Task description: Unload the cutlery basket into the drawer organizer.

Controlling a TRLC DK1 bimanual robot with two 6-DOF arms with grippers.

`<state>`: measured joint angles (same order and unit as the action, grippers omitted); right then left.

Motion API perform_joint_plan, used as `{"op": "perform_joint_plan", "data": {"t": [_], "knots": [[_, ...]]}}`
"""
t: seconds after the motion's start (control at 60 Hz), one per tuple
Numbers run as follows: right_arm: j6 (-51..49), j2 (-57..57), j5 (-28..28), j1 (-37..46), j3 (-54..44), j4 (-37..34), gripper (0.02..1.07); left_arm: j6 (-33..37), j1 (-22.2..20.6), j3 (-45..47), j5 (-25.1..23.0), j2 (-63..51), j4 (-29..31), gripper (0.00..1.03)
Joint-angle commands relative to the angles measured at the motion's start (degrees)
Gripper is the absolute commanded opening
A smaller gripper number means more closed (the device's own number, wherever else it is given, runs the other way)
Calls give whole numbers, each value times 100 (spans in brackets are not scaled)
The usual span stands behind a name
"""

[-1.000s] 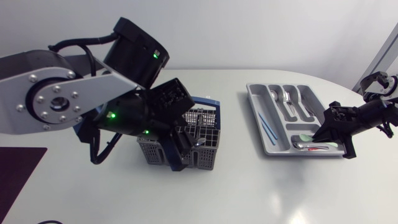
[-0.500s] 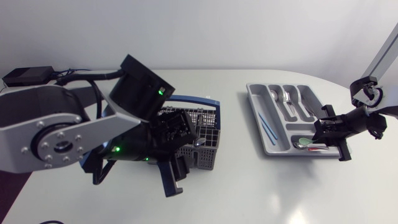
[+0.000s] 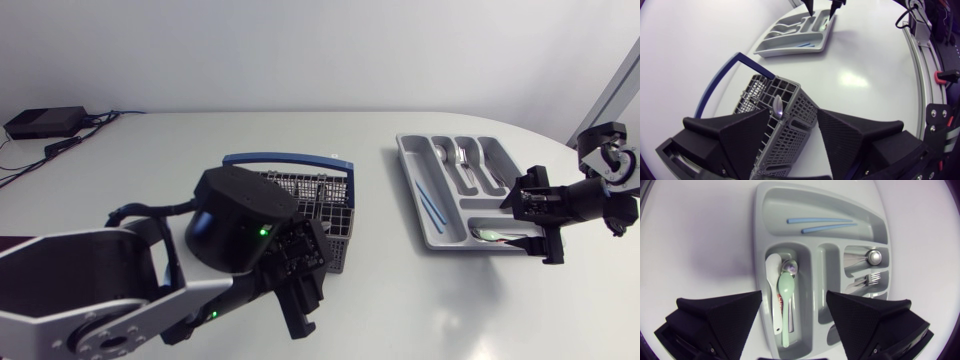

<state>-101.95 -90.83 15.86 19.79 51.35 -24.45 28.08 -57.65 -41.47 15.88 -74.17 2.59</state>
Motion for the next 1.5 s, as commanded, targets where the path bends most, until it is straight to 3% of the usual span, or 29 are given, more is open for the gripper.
{"op": "perform_joint_plan", "data": {"t": [0.0, 0.217, 0.367, 0.833, 1.167, 1.483], "knots": [[255, 478, 269, -37, -354, -104, 103, -136, -150, 271, 346, 105, -400, 73], [685, 1392, 849, -28, -1110, -104, 103, -127, -344, 649, 1049, 52, -1349, 73], [993, 1700, 963, -89, -1541, -34, 103, -48, -475, 781, 1348, -203, -1832, 73], [2883, 2684, 796, -1153, -2094, 195, 103, -21, -528, 421, 1646, -889, -1990, 69], [3181, 3062, 620, -1663, -2367, 230, 103, -21, -484, 157, 1822, -1196, -2140, 65], [3199, 3282, 629, -1724, -2525, 230, 103, -21, -388, 78, 1831, -1381, -2272, 46]]}}
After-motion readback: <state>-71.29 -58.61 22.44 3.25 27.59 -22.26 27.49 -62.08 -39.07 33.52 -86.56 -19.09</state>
